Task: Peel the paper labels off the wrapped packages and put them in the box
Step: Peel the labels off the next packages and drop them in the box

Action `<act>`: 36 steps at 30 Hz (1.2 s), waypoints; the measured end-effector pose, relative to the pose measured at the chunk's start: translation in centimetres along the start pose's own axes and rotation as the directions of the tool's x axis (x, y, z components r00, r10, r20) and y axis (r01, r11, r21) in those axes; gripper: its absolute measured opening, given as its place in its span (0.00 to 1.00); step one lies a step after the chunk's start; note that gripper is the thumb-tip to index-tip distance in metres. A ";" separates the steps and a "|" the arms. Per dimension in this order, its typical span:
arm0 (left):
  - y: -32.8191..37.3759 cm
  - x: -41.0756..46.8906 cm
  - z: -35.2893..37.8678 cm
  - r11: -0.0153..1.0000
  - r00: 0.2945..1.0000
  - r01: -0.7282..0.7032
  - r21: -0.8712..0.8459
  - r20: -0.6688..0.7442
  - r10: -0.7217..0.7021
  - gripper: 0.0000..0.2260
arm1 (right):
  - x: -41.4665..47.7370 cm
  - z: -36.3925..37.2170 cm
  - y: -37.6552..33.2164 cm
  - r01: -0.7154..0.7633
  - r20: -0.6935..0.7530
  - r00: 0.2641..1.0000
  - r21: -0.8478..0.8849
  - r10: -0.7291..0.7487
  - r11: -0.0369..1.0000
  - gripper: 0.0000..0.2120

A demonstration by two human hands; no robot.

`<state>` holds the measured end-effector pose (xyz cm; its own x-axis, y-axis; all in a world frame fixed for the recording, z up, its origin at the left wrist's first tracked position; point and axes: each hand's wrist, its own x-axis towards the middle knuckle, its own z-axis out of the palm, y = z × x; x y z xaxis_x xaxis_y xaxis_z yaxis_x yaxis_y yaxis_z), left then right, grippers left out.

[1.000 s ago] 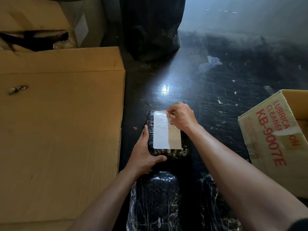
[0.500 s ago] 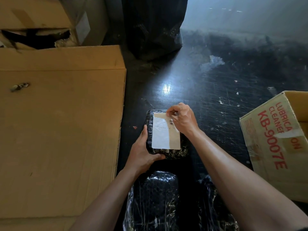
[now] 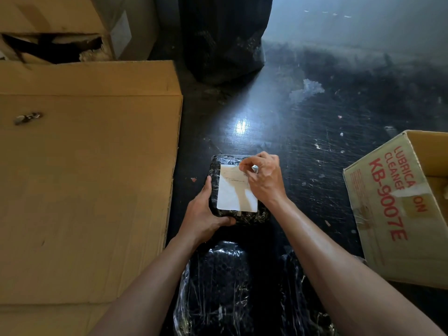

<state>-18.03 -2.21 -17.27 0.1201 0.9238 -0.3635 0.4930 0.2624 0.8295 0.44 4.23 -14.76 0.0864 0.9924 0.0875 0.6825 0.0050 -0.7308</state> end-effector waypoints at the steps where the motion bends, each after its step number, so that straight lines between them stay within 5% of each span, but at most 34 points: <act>1: 0.0 0.0 0.0 1.000 1.000 0.002 0.005 -0.001 -0.002 0.63 | -0.1 0.0 -0.2 0.003 -0.011 1.000 0.005 -0.003 1.000 0.03; 36: 0.0 0.1 0.1 0.998 1.000 0.009 0.064 -0.011 -0.008 0.64 | -4.7 -3.3 -3.3 -0.042 -0.025 0.999 0.126 0.045 0.991 0.01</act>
<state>-17.90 -2.17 -17.34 0.1068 0.9247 -0.3654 0.5482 0.2518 0.7975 0.13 -0.83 -10.52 0.1353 0.9882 0.0714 0.5811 -0.0208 -0.8135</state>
